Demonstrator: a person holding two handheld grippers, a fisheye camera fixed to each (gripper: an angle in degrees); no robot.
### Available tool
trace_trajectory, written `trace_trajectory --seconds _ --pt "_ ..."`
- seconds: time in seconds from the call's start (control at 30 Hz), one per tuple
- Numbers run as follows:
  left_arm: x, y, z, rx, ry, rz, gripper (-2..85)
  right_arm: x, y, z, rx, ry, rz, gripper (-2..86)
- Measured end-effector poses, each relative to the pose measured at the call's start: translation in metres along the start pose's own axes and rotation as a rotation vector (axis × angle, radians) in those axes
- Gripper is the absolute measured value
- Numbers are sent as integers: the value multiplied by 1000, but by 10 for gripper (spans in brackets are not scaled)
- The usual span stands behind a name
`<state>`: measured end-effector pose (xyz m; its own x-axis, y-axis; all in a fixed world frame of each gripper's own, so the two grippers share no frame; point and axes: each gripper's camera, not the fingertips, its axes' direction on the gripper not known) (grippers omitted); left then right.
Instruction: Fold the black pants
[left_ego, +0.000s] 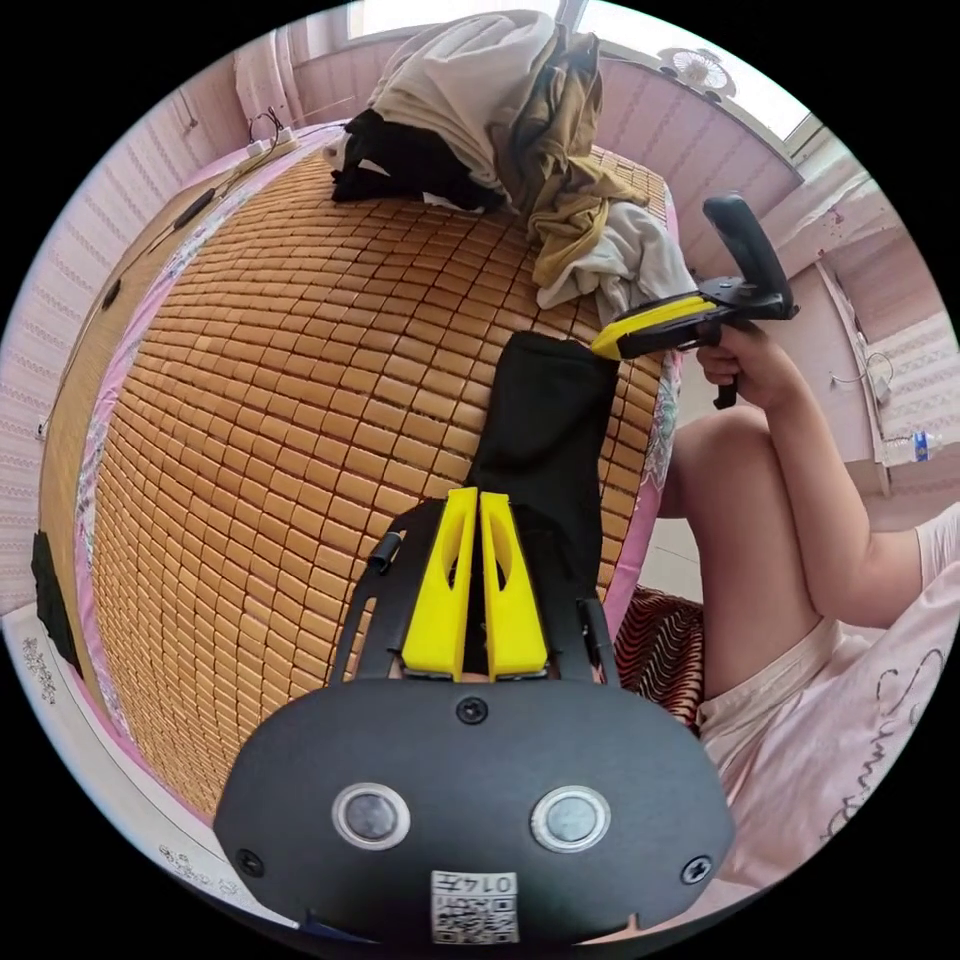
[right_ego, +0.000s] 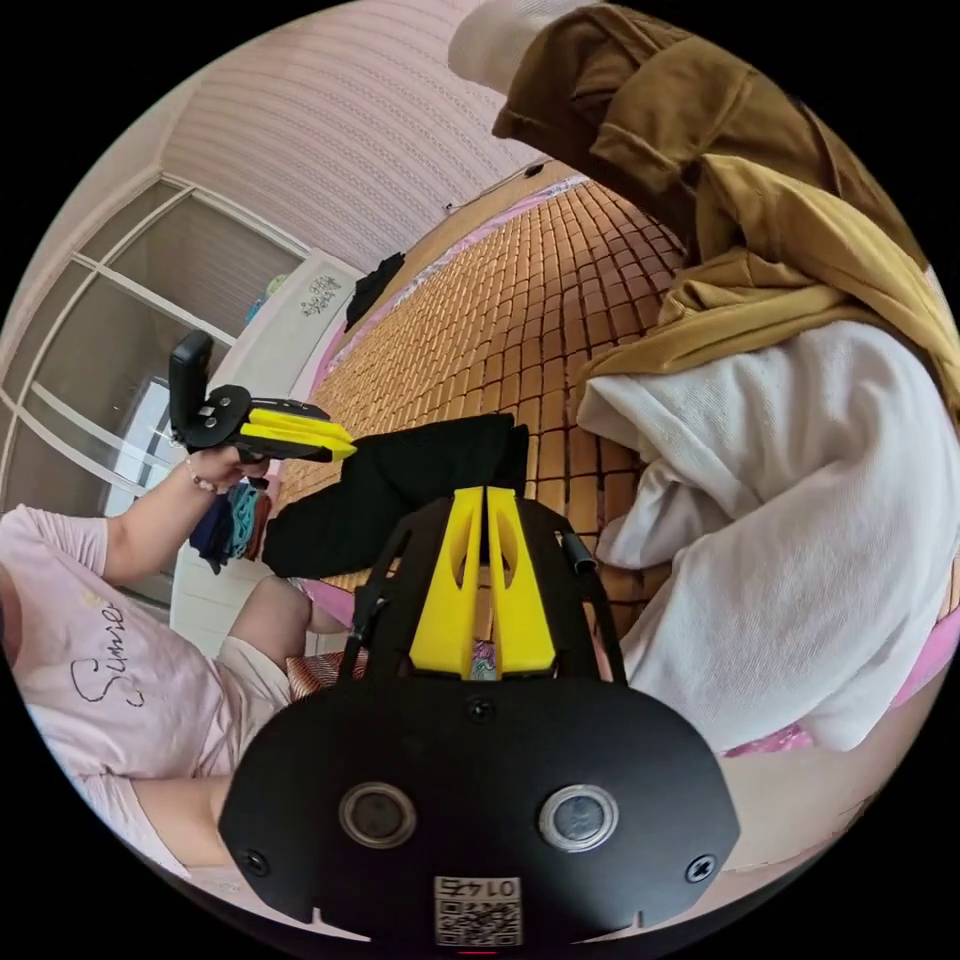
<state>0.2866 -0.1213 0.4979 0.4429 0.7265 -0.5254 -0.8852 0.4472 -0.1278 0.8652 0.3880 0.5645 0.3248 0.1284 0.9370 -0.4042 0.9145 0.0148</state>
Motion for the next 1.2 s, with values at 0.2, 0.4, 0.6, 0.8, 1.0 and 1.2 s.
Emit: trace_trajectory --seconds 0.2,0.4,0.6,0.8,1.0,1.2 --pt "-5 -13 14 -48 3 13 -9 35 12 -13 -22 -96 46 5" --pt "-5 -15 43 -148 -57 -25 -6 55 2 0 -43 -1 91 65" --pt "-4 -8 34 -147 -55 -20 -6 61 -14 30 -80 30 35 71" --pt "-5 7 -3 -97 -70 17 -6 54 -4 33 -59 -161 -142 19" --pt "-8 31 -17 -55 -81 -8 -2 97 12 62 -96 -104 2 12" --pt "-10 67 -24 -38 -62 -115 33 117 23 95 -85 13 62 16"
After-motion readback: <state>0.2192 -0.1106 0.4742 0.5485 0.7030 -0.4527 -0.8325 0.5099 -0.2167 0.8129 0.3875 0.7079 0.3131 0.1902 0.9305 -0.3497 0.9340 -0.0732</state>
